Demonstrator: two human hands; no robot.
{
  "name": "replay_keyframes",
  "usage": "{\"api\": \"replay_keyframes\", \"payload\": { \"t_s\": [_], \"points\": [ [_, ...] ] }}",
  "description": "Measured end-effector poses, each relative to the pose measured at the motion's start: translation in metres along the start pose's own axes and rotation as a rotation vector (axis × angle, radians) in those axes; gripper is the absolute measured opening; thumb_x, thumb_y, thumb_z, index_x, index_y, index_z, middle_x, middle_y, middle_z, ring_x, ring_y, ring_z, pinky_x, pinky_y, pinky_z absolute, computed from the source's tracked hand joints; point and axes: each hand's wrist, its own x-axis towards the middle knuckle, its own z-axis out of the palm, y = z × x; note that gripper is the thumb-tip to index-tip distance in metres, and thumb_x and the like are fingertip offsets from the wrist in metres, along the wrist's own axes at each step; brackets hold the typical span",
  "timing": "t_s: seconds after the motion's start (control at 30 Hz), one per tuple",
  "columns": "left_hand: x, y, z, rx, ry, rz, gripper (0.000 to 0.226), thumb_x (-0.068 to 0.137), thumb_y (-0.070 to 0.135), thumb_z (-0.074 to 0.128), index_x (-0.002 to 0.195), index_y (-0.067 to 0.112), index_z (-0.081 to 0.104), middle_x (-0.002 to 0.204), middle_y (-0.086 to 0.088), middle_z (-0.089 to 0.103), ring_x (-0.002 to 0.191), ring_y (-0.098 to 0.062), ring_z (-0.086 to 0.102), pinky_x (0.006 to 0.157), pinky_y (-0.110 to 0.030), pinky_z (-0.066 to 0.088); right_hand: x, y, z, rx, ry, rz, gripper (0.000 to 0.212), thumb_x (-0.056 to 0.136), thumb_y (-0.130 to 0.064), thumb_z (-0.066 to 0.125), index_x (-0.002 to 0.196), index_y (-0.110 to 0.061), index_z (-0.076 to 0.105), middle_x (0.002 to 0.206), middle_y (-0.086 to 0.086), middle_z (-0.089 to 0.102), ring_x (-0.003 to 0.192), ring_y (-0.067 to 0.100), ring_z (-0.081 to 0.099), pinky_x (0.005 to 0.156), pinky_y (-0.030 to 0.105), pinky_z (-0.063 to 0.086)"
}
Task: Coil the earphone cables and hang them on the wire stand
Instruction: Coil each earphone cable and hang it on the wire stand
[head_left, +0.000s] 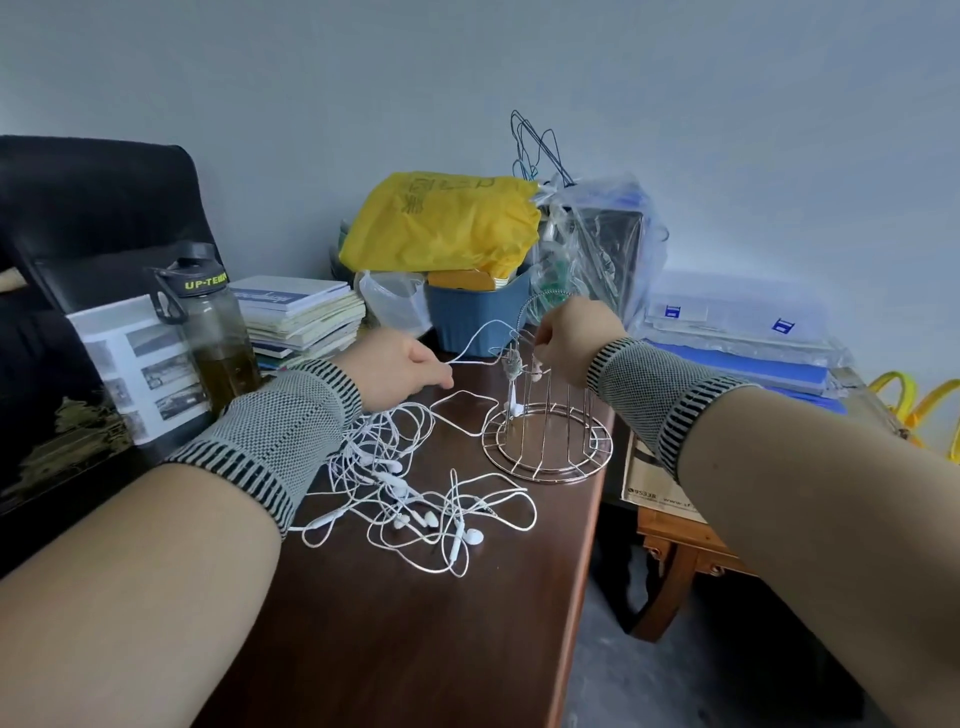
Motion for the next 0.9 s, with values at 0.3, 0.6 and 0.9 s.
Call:
{"api": "replay_keyframes", "payload": {
  "t_s": [0.3, 0.6, 0.9],
  "points": [
    [-0.007, 0.001, 0.011, -0.154, -0.133, 0.071, 0.016, 0.085, 0.031, 0.070, 0.074, 0.024, 0.079, 0.043, 0.009, 0.033, 0.044, -0.011, 0.027, 0.050, -0.026, 0.028, -0.004, 0.011, -0.004, 0.037, -0.070, -0.086, 0.028, 0.090, -0.009, 0.052, 0.108, -0.016, 0.072, 0.109, 0.003, 0.070, 0.094, 0.019, 0.064, 0.090, 0.033, 0.053],
    [-0.016, 0.006, 0.027, -0.099, -0.161, 0.132, 0.025, 0.087, 0.033, 0.068, 0.080, 0.011, 0.077, 0.043, 0.009, 0.034, 0.042, -0.008, 0.029, 0.048, -0.022, 0.029, -0.020, 0.011, 0.024, 0.095, 0.011, -0.104, 0.022, 0.089, -0.019, 0.057, 0.103, -0.016, 0.074, 0.101, 0.003, 0.072, 0.091, 0.020, 0.065, 0.085, 0.032, 0.054],
    [-0.014, 0.007, 0.062, -0.119, -0.102, 0.080, 0.029, 0.096, 0.033, 0.058, 0.095, 0.009, 0.074, 0.065, 0.010, 0.062, 0.055, 0.000, 0.054, 0.062, -0.019, 0.042, -0.025, 0.023, 0.036, 0.407, 0.252, 0.186, 0.022, 0.092, -0.027, 0.054, 0.093, -0.010, 0.068, 0.079, 0.000, 0.064, 0.075, 0.019, 0.059, 0.069, 0.030, 0.048]
  ]
}}
